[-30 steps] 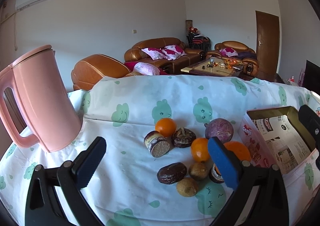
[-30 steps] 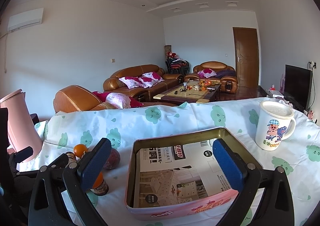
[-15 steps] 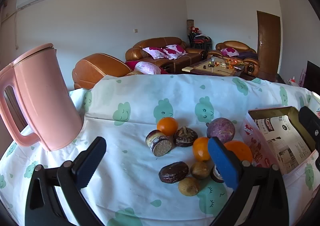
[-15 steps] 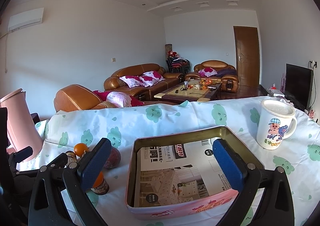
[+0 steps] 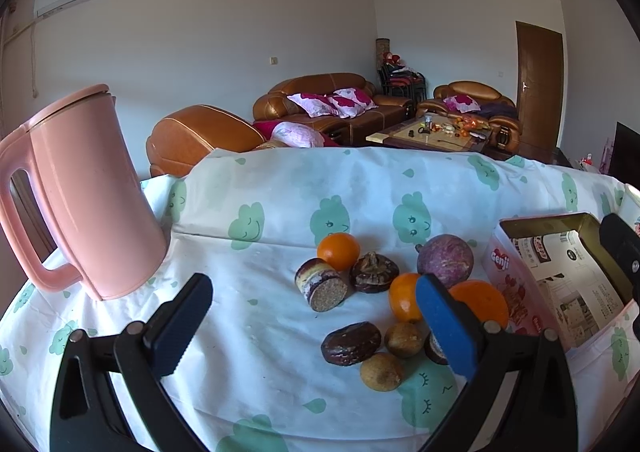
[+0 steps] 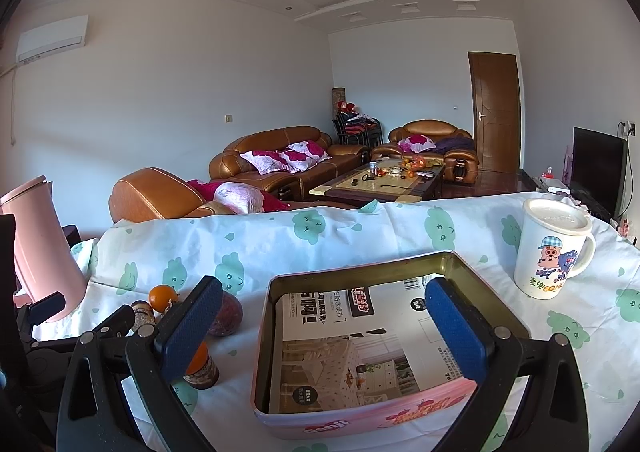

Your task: Organize fruits

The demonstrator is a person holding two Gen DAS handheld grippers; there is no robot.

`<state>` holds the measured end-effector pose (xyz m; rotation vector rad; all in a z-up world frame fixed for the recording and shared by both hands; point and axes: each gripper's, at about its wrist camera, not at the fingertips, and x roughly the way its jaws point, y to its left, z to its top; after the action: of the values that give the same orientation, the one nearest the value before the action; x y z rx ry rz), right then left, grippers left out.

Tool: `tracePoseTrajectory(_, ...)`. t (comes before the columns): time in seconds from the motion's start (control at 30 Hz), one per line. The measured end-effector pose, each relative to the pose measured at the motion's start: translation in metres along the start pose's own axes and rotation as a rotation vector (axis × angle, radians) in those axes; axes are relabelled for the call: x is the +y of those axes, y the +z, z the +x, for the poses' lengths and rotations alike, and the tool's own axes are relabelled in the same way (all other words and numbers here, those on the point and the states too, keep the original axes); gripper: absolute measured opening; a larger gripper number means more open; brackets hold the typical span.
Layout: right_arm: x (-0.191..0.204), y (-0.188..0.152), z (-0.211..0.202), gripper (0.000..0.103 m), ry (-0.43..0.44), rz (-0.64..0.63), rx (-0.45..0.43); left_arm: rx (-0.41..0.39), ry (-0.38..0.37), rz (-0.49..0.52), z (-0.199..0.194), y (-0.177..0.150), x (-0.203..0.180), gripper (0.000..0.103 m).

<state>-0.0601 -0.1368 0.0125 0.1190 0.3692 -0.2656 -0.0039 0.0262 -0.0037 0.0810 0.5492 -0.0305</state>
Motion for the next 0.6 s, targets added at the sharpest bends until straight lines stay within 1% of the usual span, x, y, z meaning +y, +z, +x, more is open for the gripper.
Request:
tracePoseTrajectory(0.43,0.003,-0.0011,-0.0023,0.102,0.043,-0.02,-0.014,0.002,0.004,-0.005,0.0009,-0.0002,0.003,0.103)
tracePoseTrajectory(0.6,0.006,0.0,-0.0017,0.101,0.067,-0.038,-0.005,0.005,0.009,-0.01,0.002,-0.0007,0.0069,0.103)
